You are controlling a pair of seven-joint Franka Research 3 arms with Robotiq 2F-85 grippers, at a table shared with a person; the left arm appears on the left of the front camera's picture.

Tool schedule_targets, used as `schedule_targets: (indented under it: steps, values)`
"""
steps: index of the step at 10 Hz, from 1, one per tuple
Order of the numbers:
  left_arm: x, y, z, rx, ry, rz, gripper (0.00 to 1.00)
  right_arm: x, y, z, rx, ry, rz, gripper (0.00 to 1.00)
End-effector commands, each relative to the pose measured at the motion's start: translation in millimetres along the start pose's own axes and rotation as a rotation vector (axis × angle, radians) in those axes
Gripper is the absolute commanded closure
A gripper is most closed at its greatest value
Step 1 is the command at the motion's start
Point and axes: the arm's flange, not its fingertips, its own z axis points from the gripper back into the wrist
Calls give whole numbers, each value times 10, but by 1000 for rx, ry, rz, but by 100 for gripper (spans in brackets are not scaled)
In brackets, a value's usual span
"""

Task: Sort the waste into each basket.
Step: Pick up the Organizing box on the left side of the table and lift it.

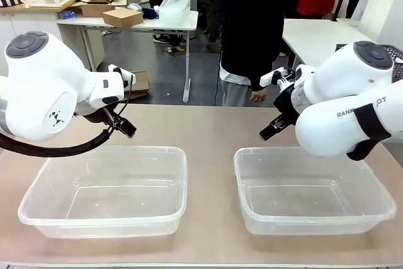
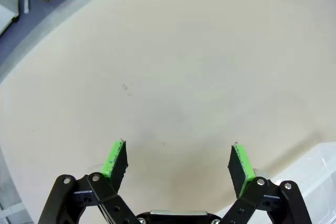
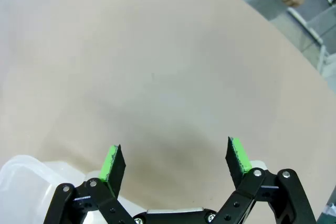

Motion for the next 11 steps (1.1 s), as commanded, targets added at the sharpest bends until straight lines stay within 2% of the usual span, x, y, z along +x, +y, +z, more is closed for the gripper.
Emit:
schedule_targets:
  steps: [1, 5, 6, 7, 8, 9, 10, 11]
  values:
    - [0, 0, 0, 0, 0, 0, 0, 0, 0, 1, 0, 0, 0, 0]
    - [0, 0, 0, 0, 0, 0, 0, 0, 0, 0, 0, 0, 0, 0]
    - [144, 10, 469, -30, -42, -20, 0, 141, -12, 526, -31, -36, -50, 0]
    - [159, -124, 1071, -9, 4, -43, 0, 156, 129, 1124, -114, -32, -88, 0]
    - [60, -252, 1616, 45, -35, -76, 0, 19, 323, 1691, -118, -85, -63, 0]
    - [-113, -317, 1964, 56, -114, -111, 0, -180, 481, 2042, -100, -104, -48, 0]
    - [-293, -399, 2104, -1, -119, -188, 0, -391, 557, 2123, -139, -60, -72, 0]
    - [-459, -500, 2124, -186, -134, -259, 0, -619, 588, 2083, -76, -41, -119, 0]
